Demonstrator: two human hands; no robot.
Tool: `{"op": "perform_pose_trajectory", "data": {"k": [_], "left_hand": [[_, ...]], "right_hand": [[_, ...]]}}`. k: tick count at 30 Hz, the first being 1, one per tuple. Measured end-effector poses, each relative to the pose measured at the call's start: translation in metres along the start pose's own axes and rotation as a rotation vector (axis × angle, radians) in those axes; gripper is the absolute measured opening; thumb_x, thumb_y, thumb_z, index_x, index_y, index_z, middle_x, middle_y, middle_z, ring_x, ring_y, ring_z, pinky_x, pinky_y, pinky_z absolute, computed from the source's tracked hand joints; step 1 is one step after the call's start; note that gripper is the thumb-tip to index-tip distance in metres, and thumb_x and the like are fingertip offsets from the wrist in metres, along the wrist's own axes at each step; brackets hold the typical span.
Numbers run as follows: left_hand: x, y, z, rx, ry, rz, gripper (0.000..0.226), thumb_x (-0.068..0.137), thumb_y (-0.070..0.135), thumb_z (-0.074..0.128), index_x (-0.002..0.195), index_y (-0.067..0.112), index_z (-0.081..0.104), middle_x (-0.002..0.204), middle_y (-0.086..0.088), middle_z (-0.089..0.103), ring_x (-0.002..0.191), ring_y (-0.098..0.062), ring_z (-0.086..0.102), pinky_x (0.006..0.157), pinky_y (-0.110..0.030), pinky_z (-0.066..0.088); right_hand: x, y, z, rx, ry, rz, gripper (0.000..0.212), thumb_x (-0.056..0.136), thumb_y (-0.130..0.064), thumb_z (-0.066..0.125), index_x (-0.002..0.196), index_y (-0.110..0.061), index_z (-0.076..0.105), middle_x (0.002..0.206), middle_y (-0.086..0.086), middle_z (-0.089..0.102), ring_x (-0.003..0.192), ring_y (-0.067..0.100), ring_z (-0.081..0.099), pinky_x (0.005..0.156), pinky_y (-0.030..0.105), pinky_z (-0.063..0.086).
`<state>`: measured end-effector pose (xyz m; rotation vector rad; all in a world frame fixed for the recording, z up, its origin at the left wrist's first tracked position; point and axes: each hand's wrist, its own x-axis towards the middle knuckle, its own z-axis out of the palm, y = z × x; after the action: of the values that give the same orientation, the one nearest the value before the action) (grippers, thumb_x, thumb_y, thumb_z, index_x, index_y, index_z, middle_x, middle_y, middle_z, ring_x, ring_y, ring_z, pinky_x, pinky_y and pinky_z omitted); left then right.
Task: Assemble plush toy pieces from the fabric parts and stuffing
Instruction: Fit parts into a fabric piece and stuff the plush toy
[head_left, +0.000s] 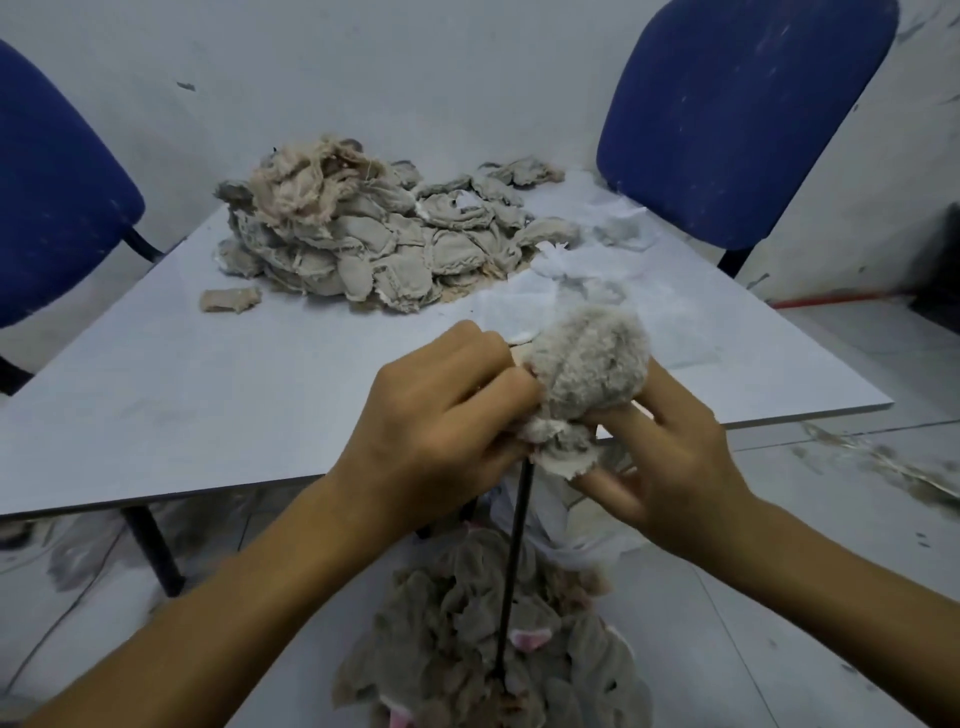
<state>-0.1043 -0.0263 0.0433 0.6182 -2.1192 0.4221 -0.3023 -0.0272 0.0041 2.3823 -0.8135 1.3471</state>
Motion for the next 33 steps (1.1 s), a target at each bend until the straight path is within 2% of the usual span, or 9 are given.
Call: {"op": "perform_pose_trajectory", "data": {"k": [4,7,12,18,22,26,29,31,33], "left_hand": [[-0.042,0.001,0.019,-0.062,-0.148,0.006,0.019,0.075,-0.002,0.064,0.063,0.003,0.051,0.068,-0.014,0.047,0.059,-0.026,0.037,0.053,-0.034,0.025],[-0.072,0.01,0.031,-0.113,-0.263,-0.076,0.017,0.073,0.0,0.062,0.063,0.004,0.049,0.067,-0.012,0.043,0.059,-0.025,0.032,0.055,-0.034,0.023],[-0.071,0.004,0.019,-0.16,-0.351,-0.089,0.016,0.083,0.013,0.061,0.072,0.003,0.056,0.073,-0.013,0.049,0.063,-0.026,0.039,0.056,-0.038,0.032],[-0.02,-0.002,-0.005,-0.259,-0.149,-0.166,0.012,0.08,0.006,0.062,0.07,0.001,0.058,0.077,-0.001,0.047,0.065,-0.017,0.039,0.06,-0.024,0.032],[0.007,-0.006,-0.014,-0.342,-0.087,-0.231,0.014,0.085,0.017,0.059,0.078,0.005,0.058,0.084,0.002,0.045,0.07,-0.016,0.042,0.064,-0.026,0.035],[0.011,-0.005,-0.01,-0.328,-0.135,-0.257,0.022,0.084,0.022,0.067,0.081,0.002,0.058,0.085,0.0,0.046,0.073,-0.018,0.043,0.065,-0.027,0.037],[0.012,-0.008,-0.007,-0.358,-0.124,-0.351,0.017,0.082,0.02,0.072,0.086,0.007,0.063,0.081,0.002,0.056,0.073,-0.015,0.053,0.064,-0.022,0.044],[0.014,-0.013,-0.006,-0.443,-0.099,-0.46,0.013,0.08,0.023,0.07,0.084,0.011,0.066,0.078,0.007,0.062,0.073,-0.014,0.061,0.061,-0.02,0.048],[0.014,-0.02,-0.003,-0.574,-0.085,-0.64,0.01,0.077,0.02,0.071,0.078,0.012,0.065,0.071,0.007,0.064,0.065,-0.015,0.065,0.055,-0.026,0.052]], "right_hand": [[-0.027,0.003,0.015,-0.042,-0.125,-0.074,0.029,0.097,-0.026,0.06,0.084,-0.002,0.07,0.086,0.014,0.058,0.071,0.028,0.05,0.057,0.03,0.04],[-0.052,-0.004,0.028,0.057,-0.257,0.038,0.026,0.097,-0.019,0.056,0.093,0.001,0.072,0.086,0.015,0.061,0.072,0.03,0.053,0.058,0.038,0.047],[-0.044,-0.003,0.014,0.129,-0.435,0.02,0.045,0.095,-0.039,0.059,0.106,0.004,0.069,0.098,0.019,0.065,0.085,0.036,0.061,0.069,0.042,0.051],[0.007,0.002,-0.015,0.022,-0.222,-0.041,0.022,0.086,-0.021,0.066,0.083,0.0,0.073,0.079,0.014,0.068,0.069,0.028,0.063,0.057,0.034,0.049],[0.037,0.003,-0.023,0.041,-0.077,0.123,0.016,0.079,-0.018,0.076,0.077,-0.003,0.07,0.072,0.004,0.068,0.065,0.012,0.059,0.063,0.012,0.045],[0.047,-0.002,-0.01,0.065,-0.013,0.275,0.027,0.076,-0.024,0.073,0.064,-0.002,0.062,0.057,0.005,0.06,0.051,0.015,0.053,0.05,0.028,0.044],[0.054,-0.005,-0.002,0.144,0.008,0.428,0.032,0.074,-0.031,0.058,0.055,-0.007,0.051,0.047,0.003,0.047,0.05,0.017,0.043,0.045,0.019,0.028],[0.06,-0.003,0.002,0.217,-0.045,0.545,0.036,0.073,-0.037,0.056,0.057,-0.006,0.05,0.049,0.006,0.05,0.052,0.019,0.045,0.047,0.024,0.034],[0.064,0.003,0.003,0.346,-0.168,0.611,0.037,0.076,-0.037,0.058,0.063,-0.003,0.054,0.059,0.012,0.056,0.058,0.023,0.053,0.055,0.042,0.044]]}}
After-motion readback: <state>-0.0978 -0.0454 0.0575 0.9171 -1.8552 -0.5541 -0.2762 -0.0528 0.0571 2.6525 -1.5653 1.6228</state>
